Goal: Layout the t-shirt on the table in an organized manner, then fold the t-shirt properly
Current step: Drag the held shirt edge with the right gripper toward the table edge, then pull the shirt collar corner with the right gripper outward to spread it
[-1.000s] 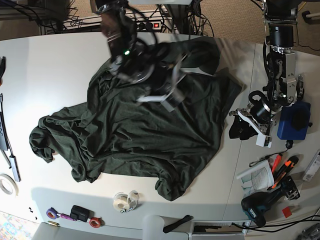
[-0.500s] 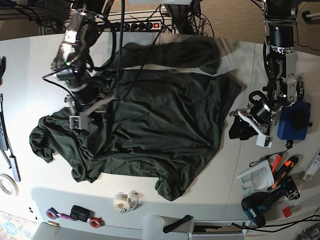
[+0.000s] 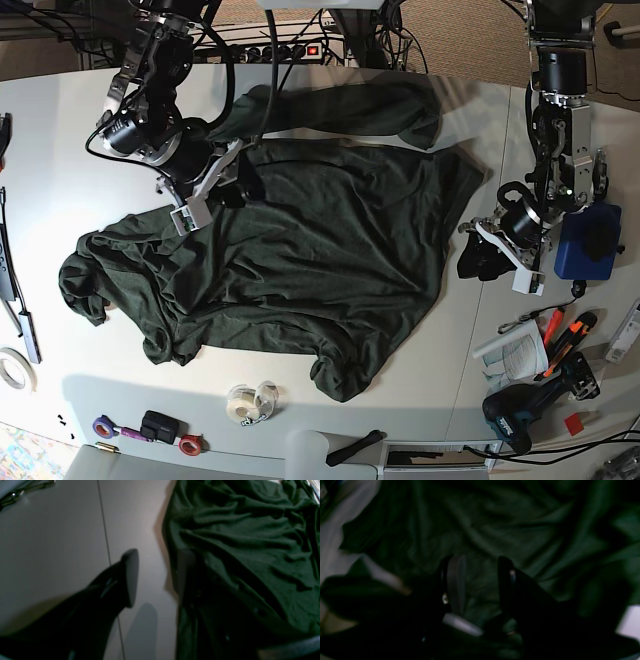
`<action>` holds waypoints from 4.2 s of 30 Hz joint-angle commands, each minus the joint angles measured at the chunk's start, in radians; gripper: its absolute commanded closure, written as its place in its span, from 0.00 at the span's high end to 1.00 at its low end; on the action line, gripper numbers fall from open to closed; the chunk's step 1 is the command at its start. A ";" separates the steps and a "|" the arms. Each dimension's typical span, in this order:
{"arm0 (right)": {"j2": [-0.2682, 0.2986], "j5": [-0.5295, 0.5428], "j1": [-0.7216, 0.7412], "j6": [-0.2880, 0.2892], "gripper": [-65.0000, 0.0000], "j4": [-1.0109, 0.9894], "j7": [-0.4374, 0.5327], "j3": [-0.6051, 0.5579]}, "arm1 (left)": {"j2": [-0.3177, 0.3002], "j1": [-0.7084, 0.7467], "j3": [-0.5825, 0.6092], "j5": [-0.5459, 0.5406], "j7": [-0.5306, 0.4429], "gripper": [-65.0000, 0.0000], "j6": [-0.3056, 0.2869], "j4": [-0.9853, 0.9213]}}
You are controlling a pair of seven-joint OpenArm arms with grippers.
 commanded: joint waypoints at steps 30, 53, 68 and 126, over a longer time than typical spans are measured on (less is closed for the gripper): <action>0.135 0.131 -0.025 -0.036 0.34 0.016 0.027 0.123 | -0.011 -0.024 -0.005 -0.009 -0.025 0.40 -0.005 0.017; 0.092 -0.235 0.012 -0.306 0.48 -0.058 0.311 0.124 | -0.011 -0.024 -0.005 -0.010 -0.026 0.40 -0.005 0.017; 0.091 -0.187 0.067 -0.270 0.38 -0.178 0.283 0.123 | -0.011 -0.024 -0.005 -0.010 -0.026 0.40 -0.005 0.017; 0.092 -0.610 -0.210 -0.439 0.01 0.124 0.108 0.126 | -0.011 -0.024 -0.005 -0.010 -0.023 0.40 -0.005 0.017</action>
